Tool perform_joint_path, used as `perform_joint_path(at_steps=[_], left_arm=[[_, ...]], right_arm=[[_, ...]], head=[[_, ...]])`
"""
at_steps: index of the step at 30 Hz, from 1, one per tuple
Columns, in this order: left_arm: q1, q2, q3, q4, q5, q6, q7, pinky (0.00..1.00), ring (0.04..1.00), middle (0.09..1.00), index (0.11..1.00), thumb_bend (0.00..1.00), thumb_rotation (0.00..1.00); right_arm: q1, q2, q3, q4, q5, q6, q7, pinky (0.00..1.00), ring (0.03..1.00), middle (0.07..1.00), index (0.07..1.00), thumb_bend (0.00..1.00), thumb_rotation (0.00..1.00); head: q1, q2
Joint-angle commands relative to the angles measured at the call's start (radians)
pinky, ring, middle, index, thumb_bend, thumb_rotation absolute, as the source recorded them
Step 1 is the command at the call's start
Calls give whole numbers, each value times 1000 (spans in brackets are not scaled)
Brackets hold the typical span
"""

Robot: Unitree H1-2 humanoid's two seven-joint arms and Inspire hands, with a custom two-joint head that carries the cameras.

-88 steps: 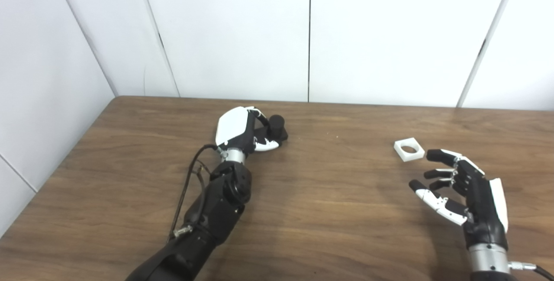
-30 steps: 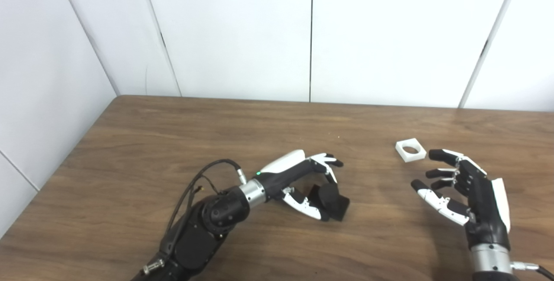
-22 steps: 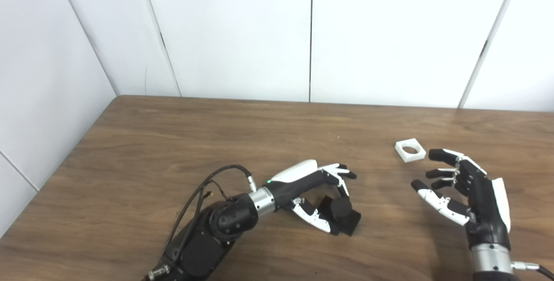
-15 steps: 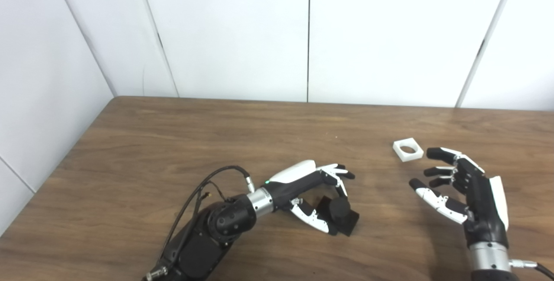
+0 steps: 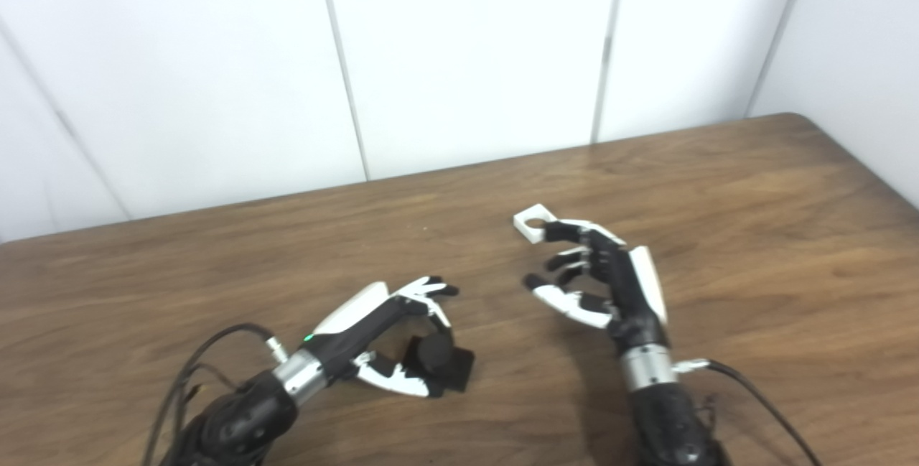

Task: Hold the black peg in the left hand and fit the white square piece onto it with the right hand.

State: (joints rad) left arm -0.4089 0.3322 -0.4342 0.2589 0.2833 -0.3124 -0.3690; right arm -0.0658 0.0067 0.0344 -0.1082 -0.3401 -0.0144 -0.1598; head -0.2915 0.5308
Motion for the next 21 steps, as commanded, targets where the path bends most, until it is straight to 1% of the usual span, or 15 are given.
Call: perform_joint_path(at_steps=[1, 7, 12, 15, 16, 17, 19, 21], left_arm=[[19, 35, -12, 23, 9, 7, -58, 890, 966, 909, 491, 513, 73], [17, 37, -8, 18, 2, 21, -70, 887, 976, 915, 491, 512, 75], [19, 35, -3, 9, -1, 34, -78, 893, 982, 917, 491, 513, 72], [20, 32, -1, 11, 3, 27, -77, 886, 979, 916, 491, 513, 75], [21, 31, 0, 10, 5, 28, -76, 883, 978, 915, 491, 512, 75], [22, 31, 0, 6, 7, 32, -76, 882, 978, 915, 491, 512, 75], [24, 30, 2, 5, 5, 32, -76, 875, 978, 915, 491, 512, 74], [27, 30, 4, 9, 1, 28, -76, 871, 979, 915, 491, 513, 73]], right_arm=[[-32, 6, -1, -21, -11, -20, -21, 431, 559, 708, 682, 521, 117], [-42, 5, -8, -26, -7, -13, -18, 424, 552, 706, 682, 519, 99], [-74, -26, -14, -17, -20, -19, -13, 432, 550, 692, 676, 532, 96], [-116, -79, -9, -7, -68, -13, -2, 450, 565, 696, 673, 549, 99], [-132, -102, -4, -6, -100, 2, 5, 475, 591, 706, 676, 562, 112], [-145, -123, 3, -8, -132, 18, 13, 505, 617, 713, 682, 573, 145], [-183, -180, 18, -18, -176, 58, 61, 569, 680, 741, 695, 601, 194], [-213, -225, 30, -27, -195, 95, 111, 606, 741, 786, 721, 616, 221]], head=[[1, 1], [4, 4], [4, 4], [2, 3], [2, 2], [2, 2], [5, 2], [7, 3]])
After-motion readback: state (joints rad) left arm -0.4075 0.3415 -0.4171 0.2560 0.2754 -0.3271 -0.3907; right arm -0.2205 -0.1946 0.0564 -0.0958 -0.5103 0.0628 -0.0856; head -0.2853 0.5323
